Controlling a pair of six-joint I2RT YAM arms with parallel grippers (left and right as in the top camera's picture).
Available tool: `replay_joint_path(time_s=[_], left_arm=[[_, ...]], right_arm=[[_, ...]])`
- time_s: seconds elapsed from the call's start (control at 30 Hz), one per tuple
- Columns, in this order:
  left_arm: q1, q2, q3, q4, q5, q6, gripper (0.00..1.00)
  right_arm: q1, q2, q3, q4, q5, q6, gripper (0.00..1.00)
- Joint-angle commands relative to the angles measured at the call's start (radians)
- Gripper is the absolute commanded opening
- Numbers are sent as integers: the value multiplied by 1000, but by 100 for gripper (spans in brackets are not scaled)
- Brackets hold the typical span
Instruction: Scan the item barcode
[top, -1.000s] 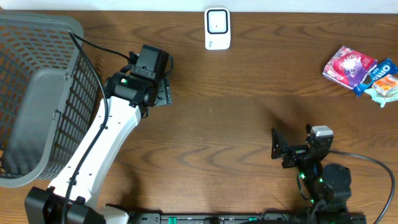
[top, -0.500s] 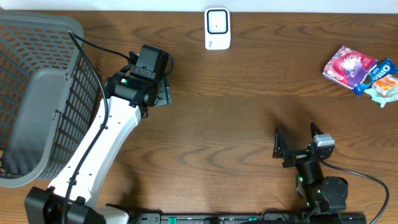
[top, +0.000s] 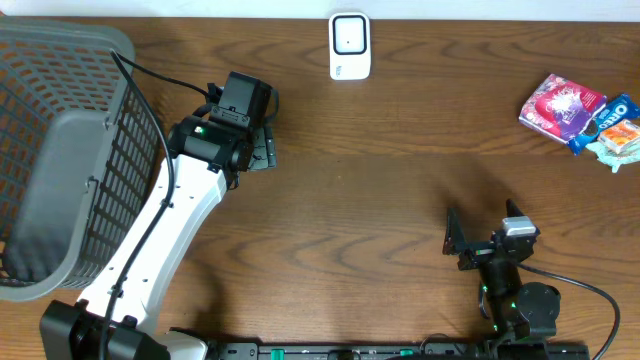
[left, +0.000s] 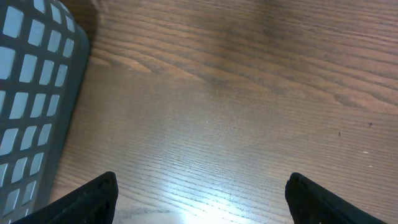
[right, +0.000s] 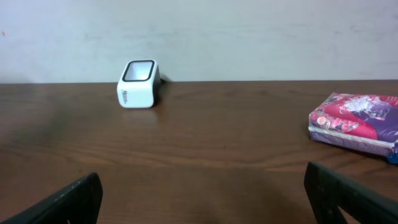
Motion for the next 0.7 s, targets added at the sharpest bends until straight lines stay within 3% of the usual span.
replay_joint_path(time_s=[0.0, 0.1, 0.67], left_arm=[[1, 6, 7, -3, -19, -9, 86], [1, 6, 7, -3, -19, -9, 86], [1, 6, 7, -3, -19, -9, 86]], right_arm=[[-9, -8, -4, -4, 18, -52, 99], [-9, -8, -4, -4, 20, -99, 99], [-9, -7, -4, -2, 12, -60, 99]])
